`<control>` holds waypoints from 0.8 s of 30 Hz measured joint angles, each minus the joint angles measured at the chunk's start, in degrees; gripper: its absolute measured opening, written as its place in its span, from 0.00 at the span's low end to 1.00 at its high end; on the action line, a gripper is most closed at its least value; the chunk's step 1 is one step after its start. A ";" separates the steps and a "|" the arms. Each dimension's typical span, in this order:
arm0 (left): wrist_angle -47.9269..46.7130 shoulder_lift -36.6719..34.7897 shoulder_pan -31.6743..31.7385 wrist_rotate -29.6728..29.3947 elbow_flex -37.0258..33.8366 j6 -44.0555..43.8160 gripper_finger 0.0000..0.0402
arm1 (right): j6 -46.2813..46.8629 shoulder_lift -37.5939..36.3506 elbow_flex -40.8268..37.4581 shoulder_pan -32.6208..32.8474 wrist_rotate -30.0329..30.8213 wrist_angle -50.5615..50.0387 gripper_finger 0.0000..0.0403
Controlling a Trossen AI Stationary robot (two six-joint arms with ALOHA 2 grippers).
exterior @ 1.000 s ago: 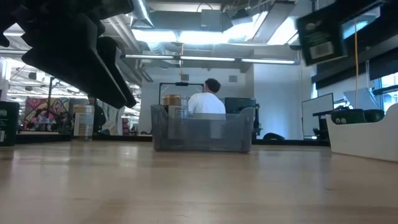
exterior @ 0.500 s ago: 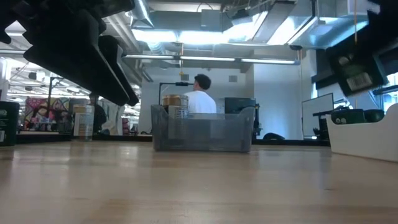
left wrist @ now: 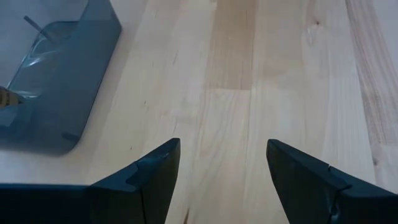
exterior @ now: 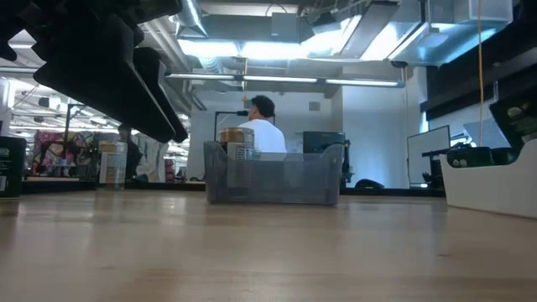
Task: Sort spices by type
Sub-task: Put the bottom right black seasoning can into the white bin
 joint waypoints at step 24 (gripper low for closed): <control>-0.02 0.00 0.00 -0.02 0.00 0.48 0.59 | 7.13 0.21 -11.97 -0.15 -7.47 9.01 0.33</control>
